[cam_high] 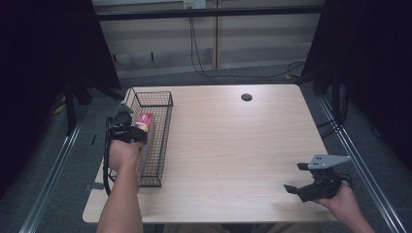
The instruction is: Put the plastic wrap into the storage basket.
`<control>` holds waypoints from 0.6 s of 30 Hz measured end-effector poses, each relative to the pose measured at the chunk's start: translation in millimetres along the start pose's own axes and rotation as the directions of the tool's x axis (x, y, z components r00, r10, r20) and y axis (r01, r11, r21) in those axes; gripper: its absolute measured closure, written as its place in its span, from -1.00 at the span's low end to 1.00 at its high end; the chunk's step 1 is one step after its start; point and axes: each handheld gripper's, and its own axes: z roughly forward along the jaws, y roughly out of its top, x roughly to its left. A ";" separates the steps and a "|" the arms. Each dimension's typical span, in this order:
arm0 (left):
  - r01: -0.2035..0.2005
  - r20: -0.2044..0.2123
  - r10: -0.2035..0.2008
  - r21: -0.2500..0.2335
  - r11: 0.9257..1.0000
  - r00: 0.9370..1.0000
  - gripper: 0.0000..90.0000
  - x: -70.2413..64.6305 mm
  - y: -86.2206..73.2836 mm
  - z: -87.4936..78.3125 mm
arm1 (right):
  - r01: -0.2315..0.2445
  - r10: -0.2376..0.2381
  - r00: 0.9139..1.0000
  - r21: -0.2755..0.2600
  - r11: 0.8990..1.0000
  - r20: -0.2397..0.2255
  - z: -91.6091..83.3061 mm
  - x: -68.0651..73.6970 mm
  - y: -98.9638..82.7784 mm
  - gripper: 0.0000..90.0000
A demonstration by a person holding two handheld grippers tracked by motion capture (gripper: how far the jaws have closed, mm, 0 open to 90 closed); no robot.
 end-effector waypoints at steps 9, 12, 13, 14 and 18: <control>0.003 0.000 -0.003 0.000 1.000 1.000 -0.07 1.1 0.0 0.2 | 0.000 0.000 1.000 0.003 1.000 -0.004 0.7 0.3 0.0 -0.86; 0.004 0.002 -0.004 0.000 1.000 1.000 -0.08 0.9 -0.5 0.2 | 0.002 -0.002 1.000 0.004 1.000 -0.008 1.3 0.5 -0.1 -0.86; 0.004 0.001 -0.004 -0.002 1.000 1.000 -0.09 1.1 -0.7 0.2 | 0.003 -0.002 1.000 0.004 1.000 -0.008 1.3 0.4 -0.1 -0.86; 0.002 0.003 -0.002 0.000 1.000 1.000 -0.09 1.9 -0.6 -0.1 | 0.001 -0.001 1.000 0.003 1.000 -0.010 1.3 0.4 -0.1 -0.86; 0.025 0.017 -0.025 -0.004 1.000 1.000 -0.12 3.2 0.1 -2.4 | -0.001 0.001 1.000 0.003 1.000 -0.009 1.4 -0.1 0.2 -0.86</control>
